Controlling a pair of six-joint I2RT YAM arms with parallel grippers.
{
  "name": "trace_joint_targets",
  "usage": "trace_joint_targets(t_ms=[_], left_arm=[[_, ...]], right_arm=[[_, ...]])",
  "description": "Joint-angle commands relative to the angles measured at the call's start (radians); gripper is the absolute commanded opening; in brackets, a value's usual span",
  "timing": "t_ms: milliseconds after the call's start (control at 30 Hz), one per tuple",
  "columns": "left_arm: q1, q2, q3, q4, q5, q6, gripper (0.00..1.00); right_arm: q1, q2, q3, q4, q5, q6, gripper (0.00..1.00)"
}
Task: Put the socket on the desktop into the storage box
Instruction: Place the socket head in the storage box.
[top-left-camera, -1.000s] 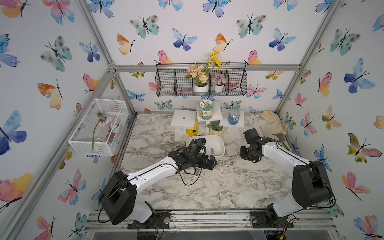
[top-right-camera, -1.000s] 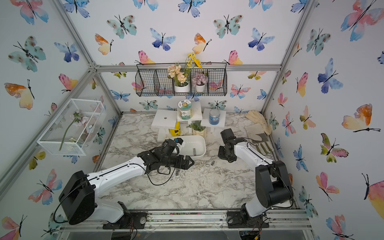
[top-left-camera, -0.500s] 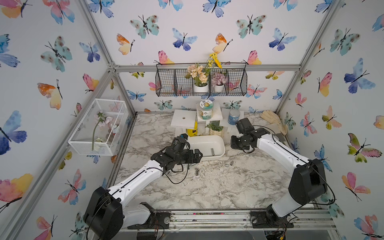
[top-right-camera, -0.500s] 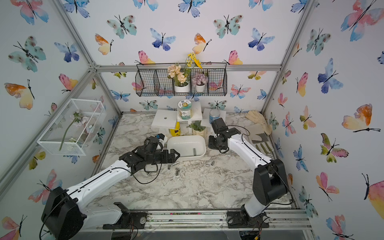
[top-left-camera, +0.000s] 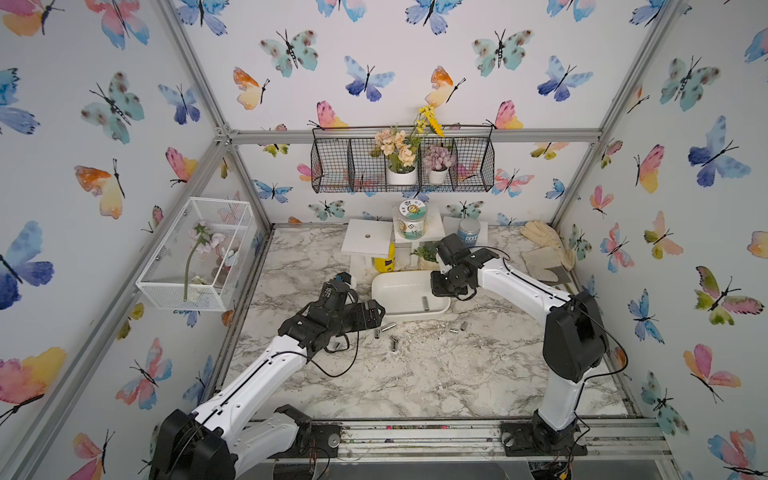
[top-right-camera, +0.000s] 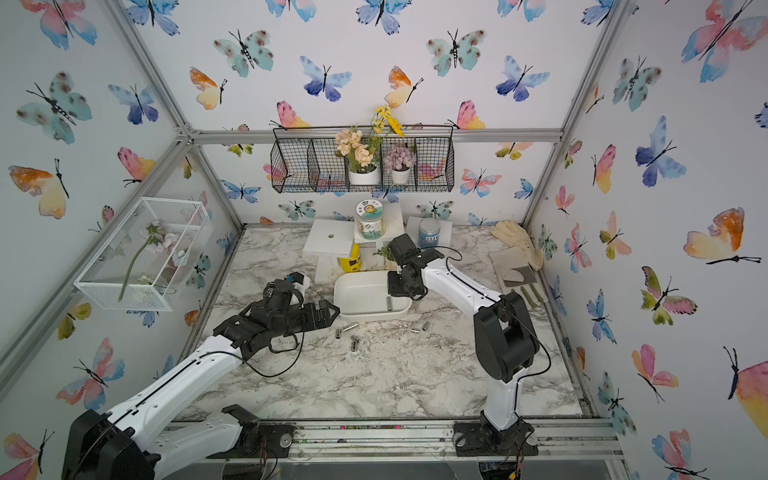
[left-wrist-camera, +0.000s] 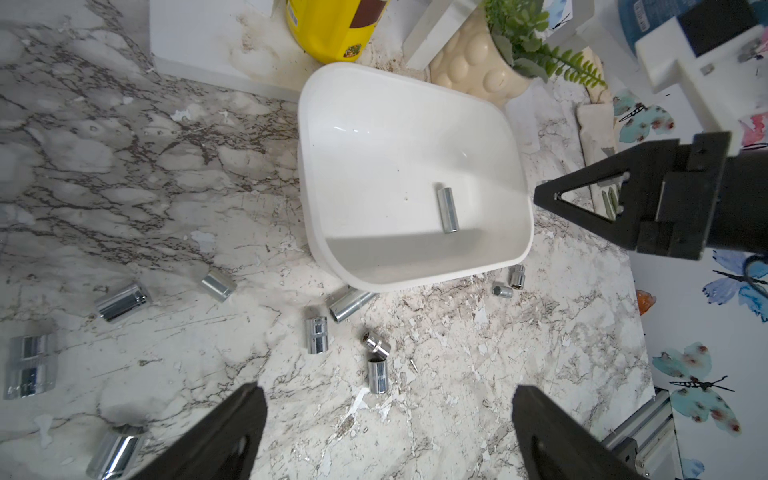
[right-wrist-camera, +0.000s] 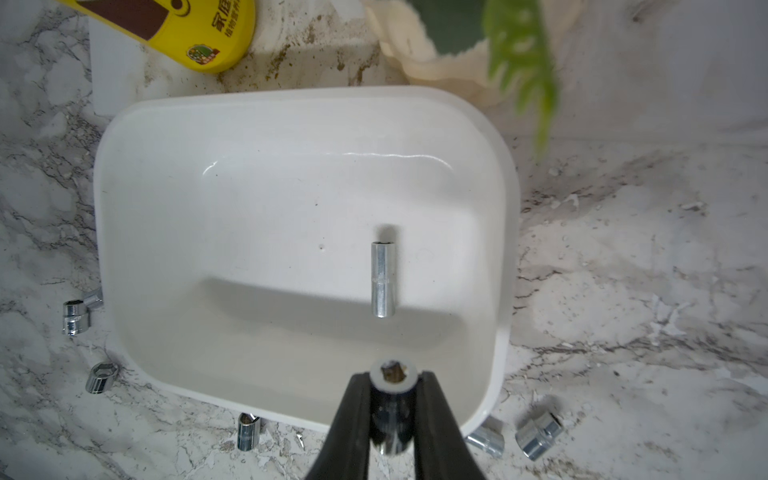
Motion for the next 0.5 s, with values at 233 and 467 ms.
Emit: trace_joint_targets(t_ms=[233, 467], left_arm=[[0.026, -0.029, -0.031, -0.011, -0.006, -0.012, 0.97], [0.039, -0.023, -0.048, -0.003, -0.003, -0.012, 0.97]], right_arm=[[0.011, 0.104, 0.056, 0.019, -0.013, -0.004, 0.17], [0.011, 0.169, 0.087, 0.035, -0.008, -0.004, 0.18]])
